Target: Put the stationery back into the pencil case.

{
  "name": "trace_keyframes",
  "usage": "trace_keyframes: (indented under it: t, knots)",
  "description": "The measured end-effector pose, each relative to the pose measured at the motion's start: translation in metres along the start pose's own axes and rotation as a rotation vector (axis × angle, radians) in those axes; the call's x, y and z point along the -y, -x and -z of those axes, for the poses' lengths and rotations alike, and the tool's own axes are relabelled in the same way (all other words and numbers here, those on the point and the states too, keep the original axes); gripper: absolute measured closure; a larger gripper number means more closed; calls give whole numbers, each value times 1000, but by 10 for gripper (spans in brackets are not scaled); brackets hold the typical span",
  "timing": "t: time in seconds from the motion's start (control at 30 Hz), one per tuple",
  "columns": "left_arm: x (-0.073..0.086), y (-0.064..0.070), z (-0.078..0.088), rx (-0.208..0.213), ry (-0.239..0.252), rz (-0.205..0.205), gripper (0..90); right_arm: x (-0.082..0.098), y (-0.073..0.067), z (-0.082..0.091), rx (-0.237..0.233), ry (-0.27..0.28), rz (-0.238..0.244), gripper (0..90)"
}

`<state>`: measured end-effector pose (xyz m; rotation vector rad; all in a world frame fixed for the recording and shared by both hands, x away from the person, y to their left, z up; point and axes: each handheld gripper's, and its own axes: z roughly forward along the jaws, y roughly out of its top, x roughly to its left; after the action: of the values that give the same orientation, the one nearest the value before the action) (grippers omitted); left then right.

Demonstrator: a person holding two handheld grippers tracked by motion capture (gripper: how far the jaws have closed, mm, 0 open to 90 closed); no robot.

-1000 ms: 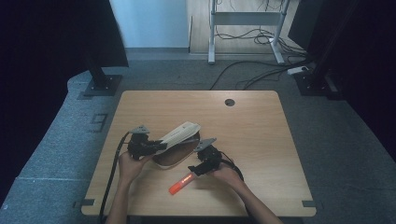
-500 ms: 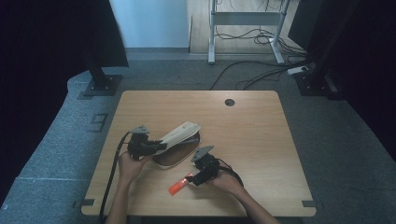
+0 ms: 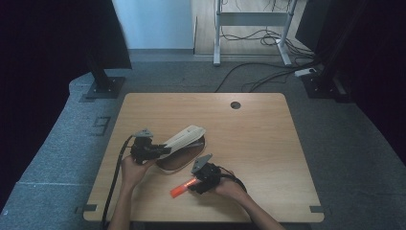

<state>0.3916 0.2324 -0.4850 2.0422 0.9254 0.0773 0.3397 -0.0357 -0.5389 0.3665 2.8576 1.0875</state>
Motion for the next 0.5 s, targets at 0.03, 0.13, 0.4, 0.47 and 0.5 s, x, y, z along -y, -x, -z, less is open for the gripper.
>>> trace_keyframes:
  t: [0.03,0.13,0.4,0.47,0.5]
  knots:
    - [0,0,0,0,0,0,744,0,0,0,-1,-3,9,417]
    - [0,0,0,0,0,1,744,-1,-2,1,-14,-13,20,456]
    - [0,0,0,0,-1,-1,744,-8,-4,-6,-33,-11,33,400]
    - [0,0,0,0,-1,-1,744,-10,-4,-8,-35,-8,41,422]
    - [0,0,0,1,-1,1,744,-11,-5,-8,-35,-8,48,452]
